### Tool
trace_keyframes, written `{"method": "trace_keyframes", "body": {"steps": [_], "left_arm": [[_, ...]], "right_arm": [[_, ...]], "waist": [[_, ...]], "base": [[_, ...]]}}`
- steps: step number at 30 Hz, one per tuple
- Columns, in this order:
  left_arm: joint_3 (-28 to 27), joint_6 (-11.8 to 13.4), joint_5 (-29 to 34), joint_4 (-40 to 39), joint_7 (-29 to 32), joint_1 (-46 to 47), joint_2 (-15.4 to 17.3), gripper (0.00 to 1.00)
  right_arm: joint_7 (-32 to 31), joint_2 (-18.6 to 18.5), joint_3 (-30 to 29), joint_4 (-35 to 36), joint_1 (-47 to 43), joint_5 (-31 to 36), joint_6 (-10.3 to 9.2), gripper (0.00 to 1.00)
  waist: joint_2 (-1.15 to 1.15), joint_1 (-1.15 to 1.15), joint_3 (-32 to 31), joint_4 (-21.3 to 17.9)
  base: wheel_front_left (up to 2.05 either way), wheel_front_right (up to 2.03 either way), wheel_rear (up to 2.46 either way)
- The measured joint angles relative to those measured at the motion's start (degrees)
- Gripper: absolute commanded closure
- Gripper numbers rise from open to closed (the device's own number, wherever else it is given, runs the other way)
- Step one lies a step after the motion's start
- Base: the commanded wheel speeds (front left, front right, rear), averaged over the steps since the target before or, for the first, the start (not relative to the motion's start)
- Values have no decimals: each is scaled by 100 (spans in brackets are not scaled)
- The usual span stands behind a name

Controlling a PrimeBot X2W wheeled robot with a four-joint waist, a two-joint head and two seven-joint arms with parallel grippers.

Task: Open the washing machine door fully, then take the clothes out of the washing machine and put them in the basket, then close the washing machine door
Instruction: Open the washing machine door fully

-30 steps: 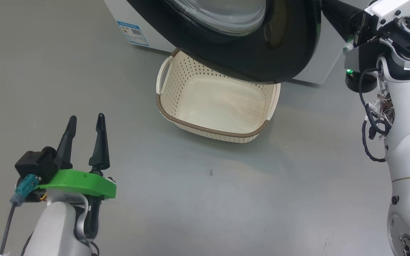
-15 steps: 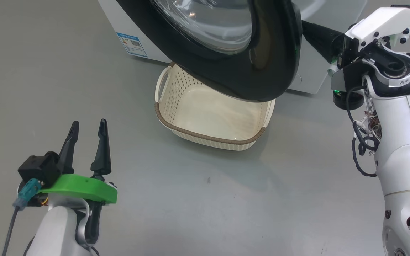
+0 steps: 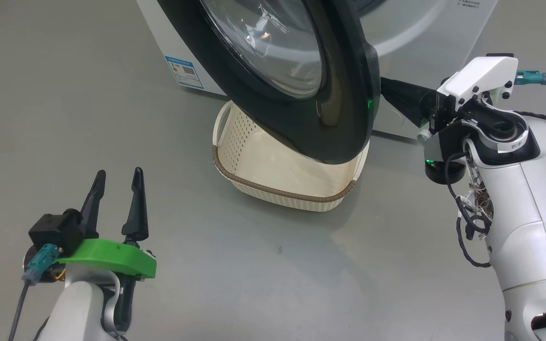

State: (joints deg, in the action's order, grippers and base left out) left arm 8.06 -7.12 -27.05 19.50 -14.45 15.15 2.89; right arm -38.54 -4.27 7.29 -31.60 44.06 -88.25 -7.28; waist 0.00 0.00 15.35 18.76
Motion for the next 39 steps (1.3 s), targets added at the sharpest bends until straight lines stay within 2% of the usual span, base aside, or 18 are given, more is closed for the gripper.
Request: {"method": "trace_keyframes", "body": {"steps": [20,31,39], "left_arm": [[77,0,30,16,0,-98,-15,0],[121,0,45,65,0,-142,-23,0],[131,0,59,88,0,-230,-29,0]], "right_arm": [[-97,-7,1094,621,-541,-1223,-29,100],[133,-4,1745,992,-750,-1892,15,100],[264,3,2371,1166,-850,-2126,15,100]], "waist": [[0,0,-172,159],[0,0,-280,396],[0,0,-366,540]], "base": [[0,0,0],[0,0,0],[0,0,0]]}}
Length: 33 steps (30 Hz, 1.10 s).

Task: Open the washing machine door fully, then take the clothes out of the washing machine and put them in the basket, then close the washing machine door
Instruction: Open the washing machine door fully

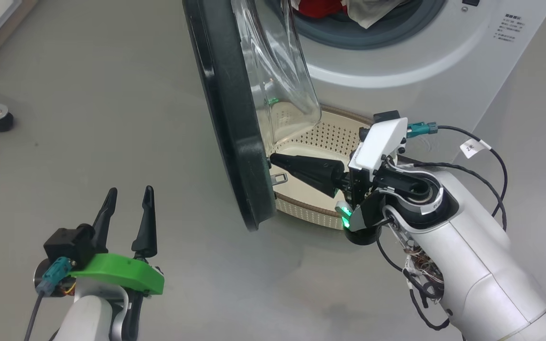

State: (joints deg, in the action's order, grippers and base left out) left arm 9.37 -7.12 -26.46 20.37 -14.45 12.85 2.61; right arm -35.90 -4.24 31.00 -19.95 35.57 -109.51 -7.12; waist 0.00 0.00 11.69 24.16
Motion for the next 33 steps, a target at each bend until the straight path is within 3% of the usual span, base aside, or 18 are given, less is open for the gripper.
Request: {"method": "trace_keyframes", "body": {"steps": [9,23,28,33], "left_arm": [[-30,0,1,-7,0,-31,-4,0],[-157,0,1,-43,0,-79,-30,0],[-231,0,2,-38,0,-89,-33,0],[-308,0,44,-35,0,-175,-34,0]], "right_arm": [[303,-4,601,118,-24,-218,0,100],[755,-2,818,101,83,-386,11,100],[864,9,828,-41,96,-322,187,100],[1177,-51,806,-215,93,156,423,100]], "waist": [[0,0,-33,91],[0,0,55,162],[0,0,-18,87],[0,0,-173,-43]], "base": [[0,0,0],[0,0,0],[0,0,0],[0,0,0]]}}
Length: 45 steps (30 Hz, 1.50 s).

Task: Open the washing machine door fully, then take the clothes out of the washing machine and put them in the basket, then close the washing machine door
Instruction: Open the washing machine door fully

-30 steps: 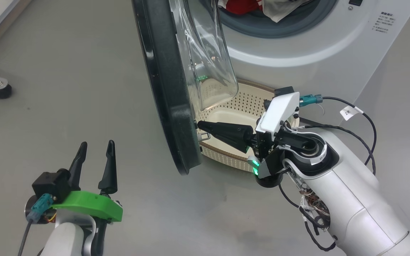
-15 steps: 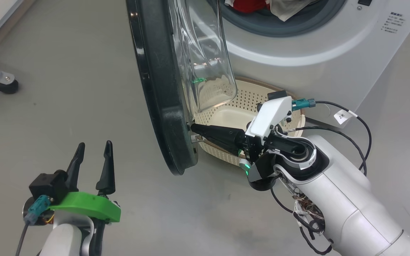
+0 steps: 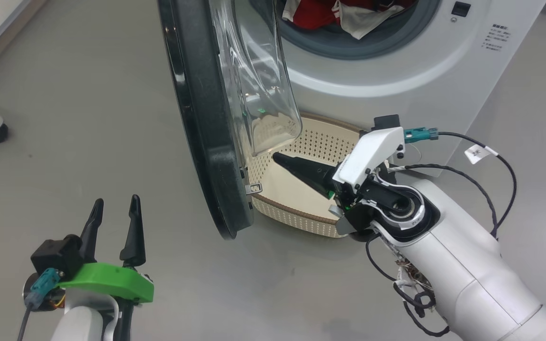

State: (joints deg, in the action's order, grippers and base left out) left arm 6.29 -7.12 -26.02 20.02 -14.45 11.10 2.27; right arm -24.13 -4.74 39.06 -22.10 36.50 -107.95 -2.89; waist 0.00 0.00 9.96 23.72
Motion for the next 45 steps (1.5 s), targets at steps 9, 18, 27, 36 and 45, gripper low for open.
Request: {"method": "trace_keyframes", "body": {"steps": [9,18,27,36,45], "left_arm": [[-308,0,92,67,1,-314,9,0],[-612,2,201,43,1,-628,62,0],[-778,4,276,-46,1,-842,58,0],[-795,4,353,-130,1,-876,52,0],[-854,4,414,-165,1,-981,47,0]], "right_arm": [[1089,-947,366,-45,-25,1855,547,100],[2388,-1705,1035,175,-200,3955,602,100],[3602,-2151,1238,389,-526,5259,151,100],[3912,-2364,931,361,-1415,5488,-391,100],[3899,-2214,-146,611,-2174,5934,-434,100]], "waist": [[0,0,-360,-383],[0,0,-693,-950],[0,0,-965,-1512],[0,0,-1105,-1845],[0,0,-1180,-1908]], "base": [[0,0,0],[0,0,0],[0,0,0],[0,0,0],[0,0,0]]}}
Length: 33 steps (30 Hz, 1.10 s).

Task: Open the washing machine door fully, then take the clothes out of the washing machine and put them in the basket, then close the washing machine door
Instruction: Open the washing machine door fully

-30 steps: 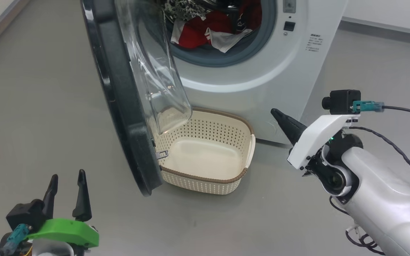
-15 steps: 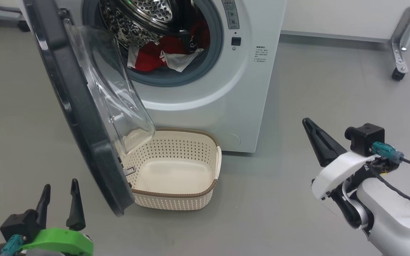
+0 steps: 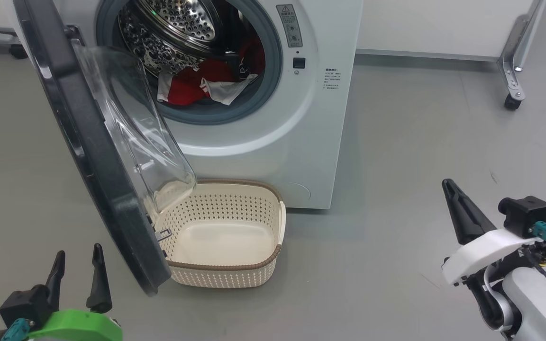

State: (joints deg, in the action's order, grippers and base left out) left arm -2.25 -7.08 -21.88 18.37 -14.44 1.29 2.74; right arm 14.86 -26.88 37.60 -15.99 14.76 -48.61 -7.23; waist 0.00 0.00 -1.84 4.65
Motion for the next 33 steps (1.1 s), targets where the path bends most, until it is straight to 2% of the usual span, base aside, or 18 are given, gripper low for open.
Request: {"method": "trace_keyframes", "body": {"steps": [6,12,27,28,29,30,33], "left_arm": [[-51,0,31,-11,0,-72,-1,0],[-37,0,91,-10,0,-156,-5,0],[44,-1,189,-13,0,-163,-13,0],[43,-1,189,-13,0,-163,-14,0],[43,-1,189,-13,0,-163,-14,0],[43,-1,189,-13,0,-163,-14,0],[43,-1,189,-12,0,-163,-16,0]], "right_arm": [[0,205,-922,235,-371,586,1,100],[0,472,-1462,392,-880,1071,1,100],[0,1070,-2012,880,-1759,1872,1,100],[0,1095,-2018,878,-1806,1915,1,87],[0,1095,-2018,878,-1806,1915,1,16],[0,1144,-2074,880,-1898,2037,1,0],[0,1199,-2159,890,-1952,2108,1,0]], "waist": [[0,0,-17,-31],[0,0,-15,-46],[0,0,29,37],[0,0,32,41],[0,0,32,41],[0,0,38,46],[0,0,44,49]], "base": [[0,0,0],[0,0,0],[0,0,0],[0,0,0],[0,0,0],[0,0,0],[0,0,0]]}}
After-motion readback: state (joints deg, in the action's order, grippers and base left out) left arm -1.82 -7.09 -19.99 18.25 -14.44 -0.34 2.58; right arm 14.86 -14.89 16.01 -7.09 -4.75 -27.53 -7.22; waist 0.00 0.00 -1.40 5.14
